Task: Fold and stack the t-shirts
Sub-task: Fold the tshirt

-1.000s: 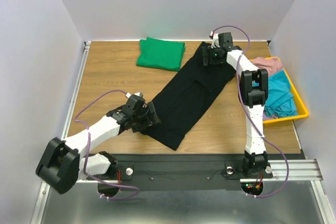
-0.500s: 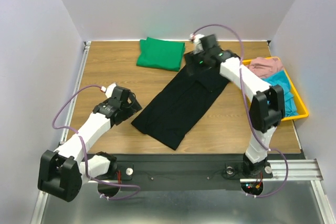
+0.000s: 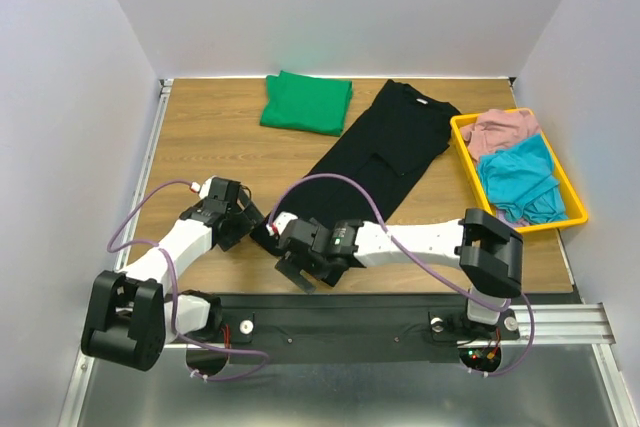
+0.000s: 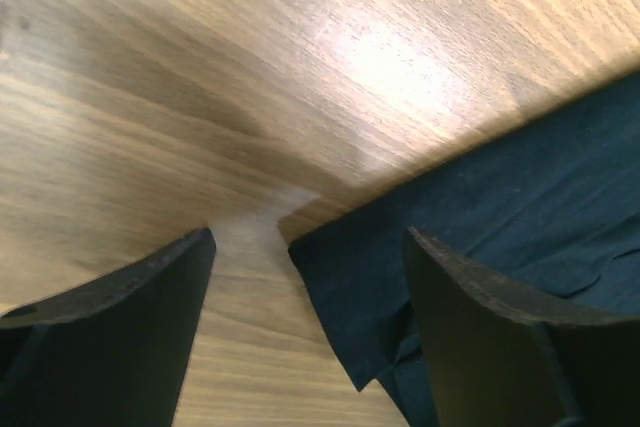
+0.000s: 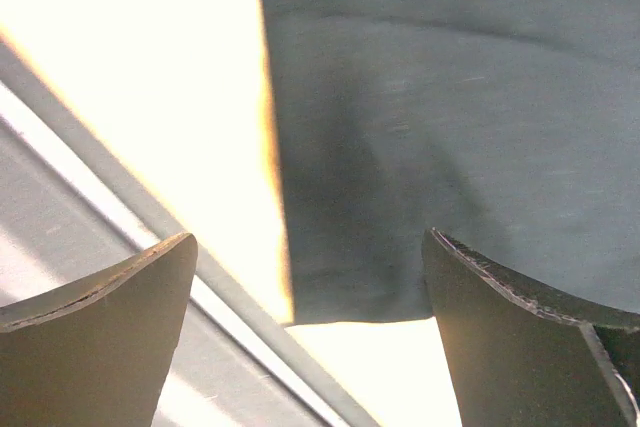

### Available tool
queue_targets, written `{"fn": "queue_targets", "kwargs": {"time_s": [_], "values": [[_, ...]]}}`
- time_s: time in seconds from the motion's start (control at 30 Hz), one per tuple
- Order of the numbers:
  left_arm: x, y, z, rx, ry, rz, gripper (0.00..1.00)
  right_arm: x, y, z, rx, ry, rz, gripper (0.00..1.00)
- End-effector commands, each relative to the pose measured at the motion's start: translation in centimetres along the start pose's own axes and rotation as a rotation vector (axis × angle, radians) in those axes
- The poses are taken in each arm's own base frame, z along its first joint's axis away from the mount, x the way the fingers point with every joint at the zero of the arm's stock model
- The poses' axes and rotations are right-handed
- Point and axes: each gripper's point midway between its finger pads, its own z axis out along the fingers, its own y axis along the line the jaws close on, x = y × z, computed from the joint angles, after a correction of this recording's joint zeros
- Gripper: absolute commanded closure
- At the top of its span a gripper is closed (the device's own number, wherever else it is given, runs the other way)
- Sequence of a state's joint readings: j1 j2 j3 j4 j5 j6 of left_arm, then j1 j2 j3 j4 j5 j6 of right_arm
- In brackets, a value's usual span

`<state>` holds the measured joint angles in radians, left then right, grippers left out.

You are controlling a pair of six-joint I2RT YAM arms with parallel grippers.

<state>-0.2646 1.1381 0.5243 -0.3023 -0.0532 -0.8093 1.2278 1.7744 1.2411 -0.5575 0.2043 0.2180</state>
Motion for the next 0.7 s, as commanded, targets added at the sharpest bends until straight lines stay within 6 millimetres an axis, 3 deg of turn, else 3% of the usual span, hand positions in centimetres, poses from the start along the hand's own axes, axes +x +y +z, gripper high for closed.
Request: {"fn": "queue_targets", "kwargs": {"time_s": [0.0, 0.17, 0.33, 0.47, 0.57, 0.63, 0.67], "values": [[-0.1, -1.0, 0.6, 0.06, -0.01, 0.009, 0.16, 0.1, 0.6, 0.0, 0.044, -0.03, 0.043, 0.0], [0.5, -0.8, 1.9, 0.047, 0.021, 0.026, 0.25, 2.0, 1.0, 0.9, 0.049, 0.025, 0.043, 0.06], [1.7, -1.4, 2.5, 0.074, 0.073, 0.052, 0.49, 3.8, 1.5, 1.4, 0.038, 0.074, 0.035, 0.19], [2.1, -1.6, 2.8, 0.093, 0.064, 0.041, 0.57, 5.0, 2.1, 2.0, 0.024, 0.111, 0.026, 0.26], [2.2, -2.3, 3.0, 0.115, 0.072, 0.056, 0.76, 5.5, 1.7, 2.7, 0.056, 0.126, 0.038, 0.44], [2.3, -2.4, 3.1, 0.108, 0.072, 0.061, 1.0, 5.5, 2.0, 2.8, 0.05, 0.13, 0.048, 0.56], [2.4, -2.1, 3.3, 0.099, 0.075, 0.064, 1.0, 5.4, 2.0, 2.7, 0.049, 0.127, 0.052, 0.63]]}}
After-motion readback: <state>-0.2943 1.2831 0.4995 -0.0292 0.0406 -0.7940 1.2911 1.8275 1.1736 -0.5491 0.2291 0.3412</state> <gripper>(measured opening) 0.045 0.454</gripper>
